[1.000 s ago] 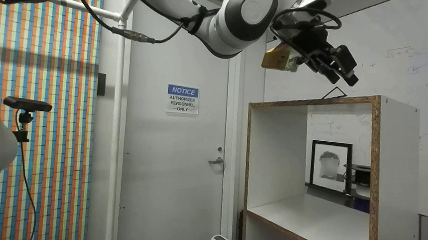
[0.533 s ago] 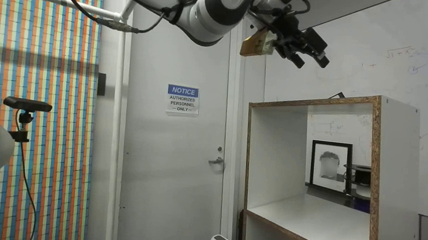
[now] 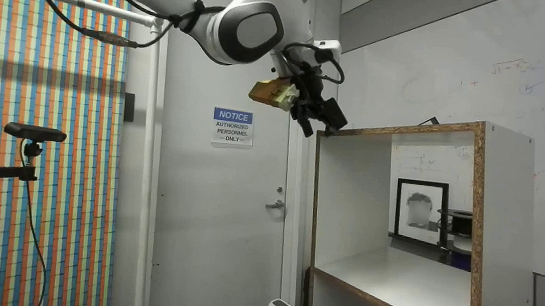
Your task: Move the black object to the top of the shelf.
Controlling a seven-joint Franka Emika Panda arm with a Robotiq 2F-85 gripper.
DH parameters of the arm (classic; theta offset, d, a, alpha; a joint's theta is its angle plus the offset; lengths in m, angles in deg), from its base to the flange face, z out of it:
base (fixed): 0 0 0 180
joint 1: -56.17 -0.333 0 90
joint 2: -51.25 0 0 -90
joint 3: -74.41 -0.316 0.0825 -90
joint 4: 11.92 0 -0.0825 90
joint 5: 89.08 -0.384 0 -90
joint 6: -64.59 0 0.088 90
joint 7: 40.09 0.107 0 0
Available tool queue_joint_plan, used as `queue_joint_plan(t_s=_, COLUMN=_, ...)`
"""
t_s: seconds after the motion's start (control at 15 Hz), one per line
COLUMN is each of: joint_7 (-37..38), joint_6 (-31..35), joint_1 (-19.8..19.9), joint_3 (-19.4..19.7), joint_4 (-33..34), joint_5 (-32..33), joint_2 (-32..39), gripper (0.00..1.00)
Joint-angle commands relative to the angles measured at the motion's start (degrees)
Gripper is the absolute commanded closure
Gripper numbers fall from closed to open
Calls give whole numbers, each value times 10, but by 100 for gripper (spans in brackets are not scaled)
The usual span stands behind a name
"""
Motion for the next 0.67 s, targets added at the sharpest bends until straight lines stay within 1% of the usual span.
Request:
queue_joint_plan(t_s=0.0, joint_7=-51, joint_6=-96, joint_1=-27, joint_3=14, joint_4=-66, joint_5=-13, joint_2=-56, gripper=0)
queue_joint_plan(t_s=0.27, joint_7=-64, joint_6=-176, joint_1=-27, joint_3=1, joint_4=-116, joint_5=9, joint_2=-95, gripper=0)
queue_joint_plan(t_s=0.47, joint_7=-52, joint_6=-232, joint_1=-23, joint_3=-8, joint_4=-141, joint_5=20, joint_2=-109, gripper=0)
queue_joint_plan(t_s=0.53, joint_7=-57, joint_6=-211, joint_1=-23, joint_3=-1, joint_4=-121, joint_5=8, joint_2=-83, gripper=0)
queue_joint_plan(t_s=0.6, joint_7=-56, joint_6=-220, joint_1=-23, joint_3=-3, joint_4=-129, joint_5=11, joint_2=-87, gripper=0)
